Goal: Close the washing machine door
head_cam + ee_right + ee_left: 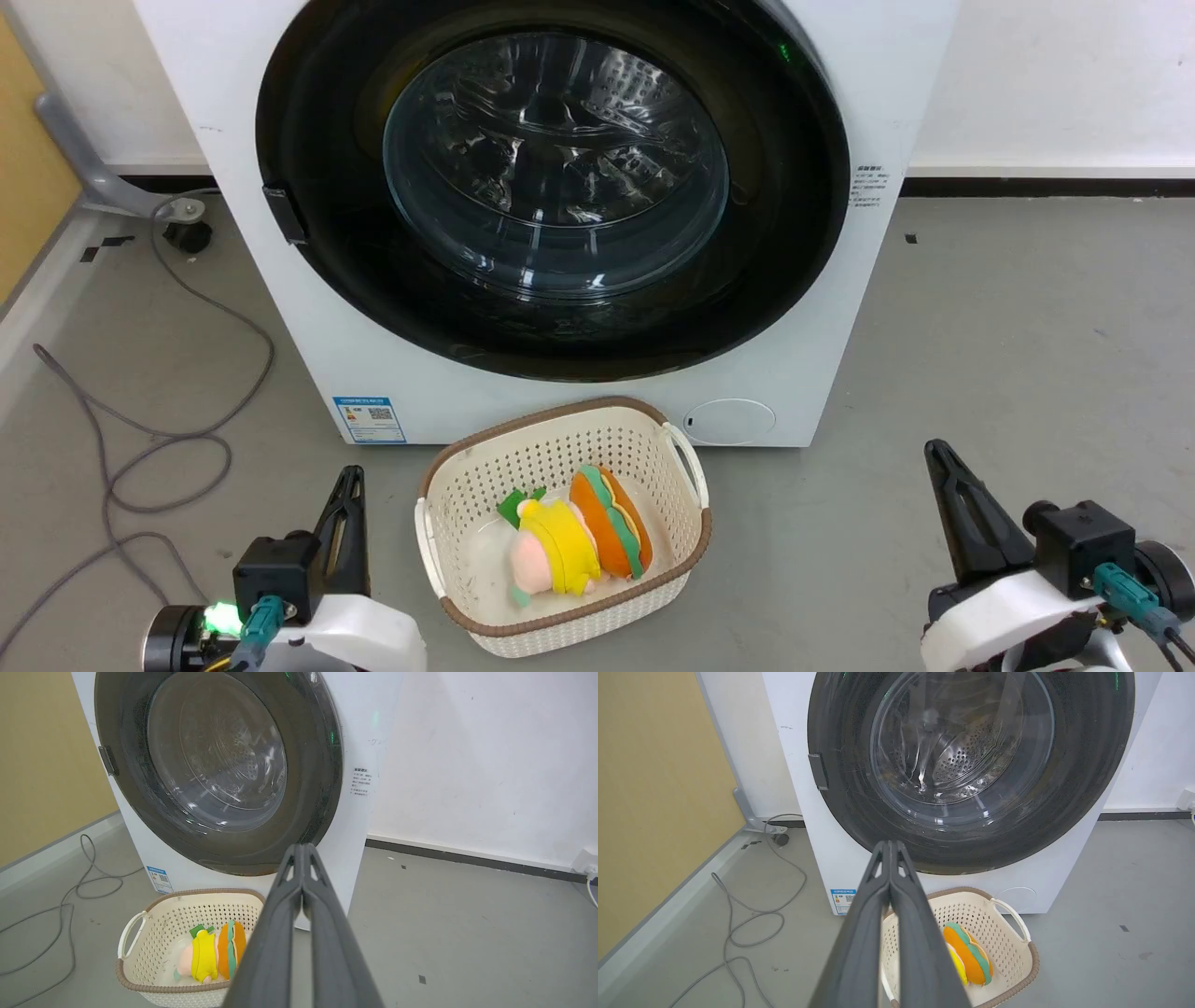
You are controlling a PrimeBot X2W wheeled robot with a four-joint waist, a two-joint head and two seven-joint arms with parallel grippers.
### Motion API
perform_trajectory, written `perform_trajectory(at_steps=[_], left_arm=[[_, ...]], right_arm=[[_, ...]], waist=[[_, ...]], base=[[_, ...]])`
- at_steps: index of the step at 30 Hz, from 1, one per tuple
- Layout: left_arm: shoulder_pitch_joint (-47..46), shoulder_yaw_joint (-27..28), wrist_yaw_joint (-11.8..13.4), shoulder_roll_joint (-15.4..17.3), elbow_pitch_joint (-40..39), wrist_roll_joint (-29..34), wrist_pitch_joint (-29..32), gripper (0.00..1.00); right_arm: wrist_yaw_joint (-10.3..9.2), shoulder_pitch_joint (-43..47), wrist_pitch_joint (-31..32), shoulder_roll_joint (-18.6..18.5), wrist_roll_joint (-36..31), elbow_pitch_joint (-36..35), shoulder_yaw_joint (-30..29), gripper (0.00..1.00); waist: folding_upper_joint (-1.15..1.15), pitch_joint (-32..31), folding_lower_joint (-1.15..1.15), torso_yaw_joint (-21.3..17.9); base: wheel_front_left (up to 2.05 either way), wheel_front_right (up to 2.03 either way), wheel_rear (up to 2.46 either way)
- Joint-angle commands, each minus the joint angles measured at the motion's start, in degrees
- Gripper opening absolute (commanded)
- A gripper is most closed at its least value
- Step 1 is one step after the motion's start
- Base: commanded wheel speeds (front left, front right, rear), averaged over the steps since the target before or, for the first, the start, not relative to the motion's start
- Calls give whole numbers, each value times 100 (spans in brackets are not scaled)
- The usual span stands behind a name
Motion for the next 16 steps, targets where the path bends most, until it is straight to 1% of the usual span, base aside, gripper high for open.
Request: perform_trajectory(at_steps=[1, 16], left_arm=[[-79, 22, -20, -1, -26, 50, 26, 0], [-95, 36, -97, -2, -78, 78, 201, 0]], right_arm=[[-4, 84, 31, 24, -43, -47, 18, 0], [-5, 100, 208, 28, -67, -113, 69, 0]], waist=[[0, 0, 0, 2], [0, 2, 0, 43]], base=[[0, 0, 0], [0, 0, 0]])
